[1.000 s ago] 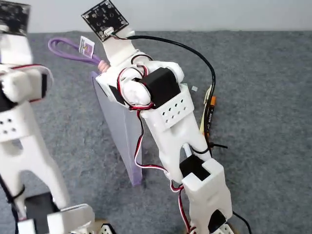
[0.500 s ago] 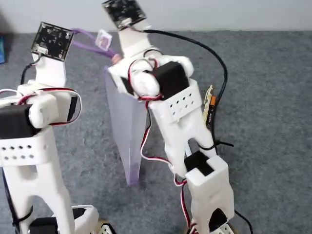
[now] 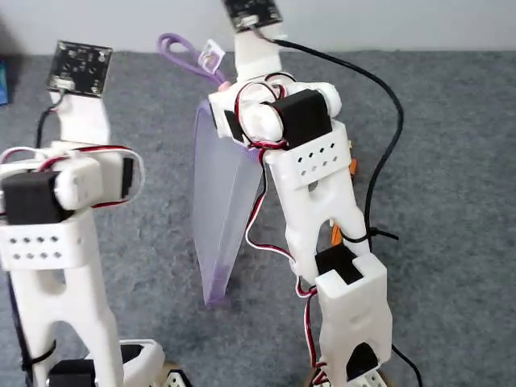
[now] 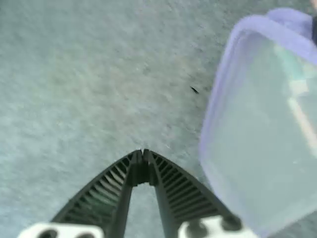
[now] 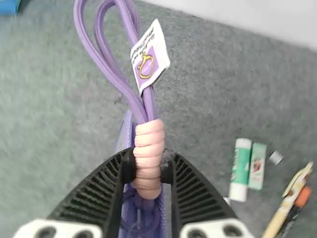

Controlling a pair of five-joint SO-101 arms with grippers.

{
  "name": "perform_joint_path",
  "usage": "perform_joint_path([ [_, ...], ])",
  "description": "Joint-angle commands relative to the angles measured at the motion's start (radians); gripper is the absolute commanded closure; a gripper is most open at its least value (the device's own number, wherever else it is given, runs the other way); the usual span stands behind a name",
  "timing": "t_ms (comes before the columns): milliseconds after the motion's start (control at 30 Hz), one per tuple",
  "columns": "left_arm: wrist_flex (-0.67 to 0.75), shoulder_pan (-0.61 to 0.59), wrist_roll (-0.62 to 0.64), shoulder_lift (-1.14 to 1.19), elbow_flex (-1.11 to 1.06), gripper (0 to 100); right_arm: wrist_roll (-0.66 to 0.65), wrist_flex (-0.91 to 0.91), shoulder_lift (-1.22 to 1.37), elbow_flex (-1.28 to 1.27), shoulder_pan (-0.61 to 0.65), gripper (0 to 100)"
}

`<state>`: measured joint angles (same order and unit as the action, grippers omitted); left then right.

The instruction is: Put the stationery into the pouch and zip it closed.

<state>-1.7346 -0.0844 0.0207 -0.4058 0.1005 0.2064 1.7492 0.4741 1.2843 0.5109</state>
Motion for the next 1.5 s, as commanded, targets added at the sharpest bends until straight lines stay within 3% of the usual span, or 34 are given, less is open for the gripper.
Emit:
perform_joint_path([
  [0,-0.018,0.095,0.1,-0.029,-0.045,99,0.092,0.042,-0.071,0.0,-0.005,99.1],
  [300,0.071,0.281,0.333,-0.026,-0.125,99,0.245,0.039,-0.082,0.0,-0.005,99.1],
  [467,0.107,0.31,0.351,-0.031,-0.125,99,0.285,0.039,-0.082,0.002,-0.005,99.1],
  [667,0.147,0.284,0.353,-0.026,-0.127,99,0.285,0.039,-0.113,0.002,-0.005,99.1],
  [933,0.368,0.06,0.443,-0.021,-0.246,99,0.285,0.042,-0.18,-0.005,0.001,99.1],
  [1267,0.695,0.052,0.446,-0.02,-0.443,99,0.284,0.047,-0.225,-0.008,0.005,99.1],
  [1467,0.872,0.051,0.445,0.098,-0.472,99,0.282,0.047,-0.242,-0.008,0.085,99.1],
])
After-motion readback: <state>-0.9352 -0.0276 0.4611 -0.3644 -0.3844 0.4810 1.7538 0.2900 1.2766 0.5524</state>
